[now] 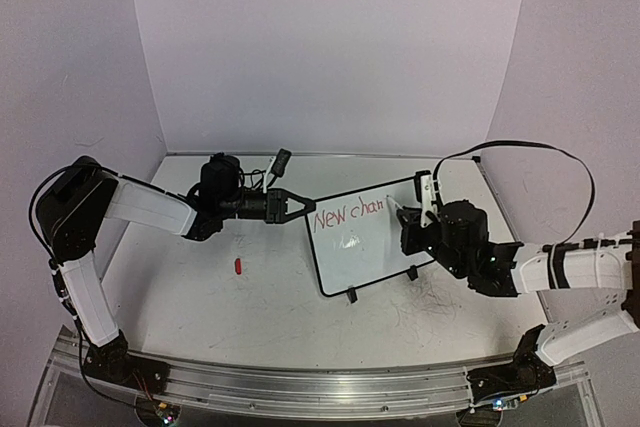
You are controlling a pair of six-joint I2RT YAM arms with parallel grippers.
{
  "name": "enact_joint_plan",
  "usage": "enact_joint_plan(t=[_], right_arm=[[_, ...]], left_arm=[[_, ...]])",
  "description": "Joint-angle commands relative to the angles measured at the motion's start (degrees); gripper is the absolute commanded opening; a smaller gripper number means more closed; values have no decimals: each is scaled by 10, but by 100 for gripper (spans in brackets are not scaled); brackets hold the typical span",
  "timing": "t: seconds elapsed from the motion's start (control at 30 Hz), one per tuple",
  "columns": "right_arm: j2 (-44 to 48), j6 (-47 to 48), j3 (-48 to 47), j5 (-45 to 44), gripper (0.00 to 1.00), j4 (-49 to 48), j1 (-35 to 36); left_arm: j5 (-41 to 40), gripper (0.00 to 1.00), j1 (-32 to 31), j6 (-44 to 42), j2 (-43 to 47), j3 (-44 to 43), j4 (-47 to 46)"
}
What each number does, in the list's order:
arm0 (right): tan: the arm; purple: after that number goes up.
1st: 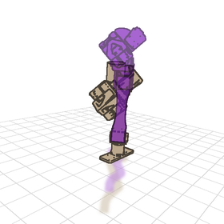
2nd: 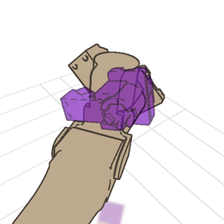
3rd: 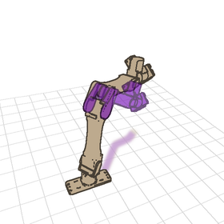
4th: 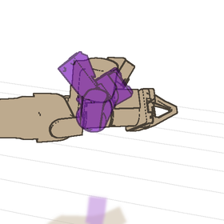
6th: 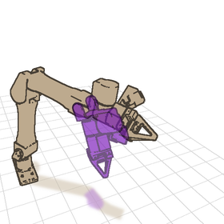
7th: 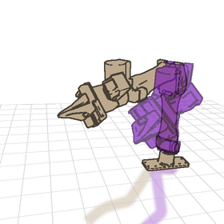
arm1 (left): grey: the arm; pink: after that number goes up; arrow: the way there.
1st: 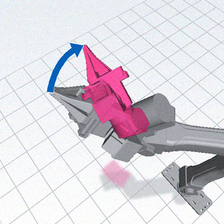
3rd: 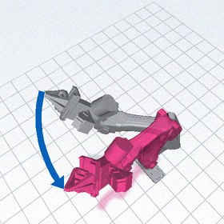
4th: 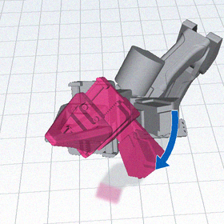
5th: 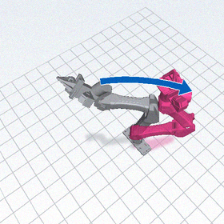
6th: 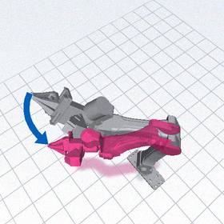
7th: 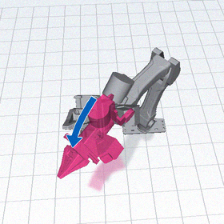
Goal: Write a sentence on the whiteboard
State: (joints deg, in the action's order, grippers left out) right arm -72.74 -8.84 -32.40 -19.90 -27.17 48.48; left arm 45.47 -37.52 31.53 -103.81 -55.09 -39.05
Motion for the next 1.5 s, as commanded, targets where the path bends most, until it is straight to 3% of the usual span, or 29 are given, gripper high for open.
enact_joint_plan(t=[0.0,0.43,1.47], right_arm=[[-14,-3,-24,-8,0,-20,-5],[-26,-11,-25,-20,0,-16,-14],[-28,-35,0,45,0,10,-13]], left_arm=[[23,0,-7,8,-6,-14,24],[23,0,-8,7,-3,-13,24],[22,0,-8,6,-3,-14,25]])
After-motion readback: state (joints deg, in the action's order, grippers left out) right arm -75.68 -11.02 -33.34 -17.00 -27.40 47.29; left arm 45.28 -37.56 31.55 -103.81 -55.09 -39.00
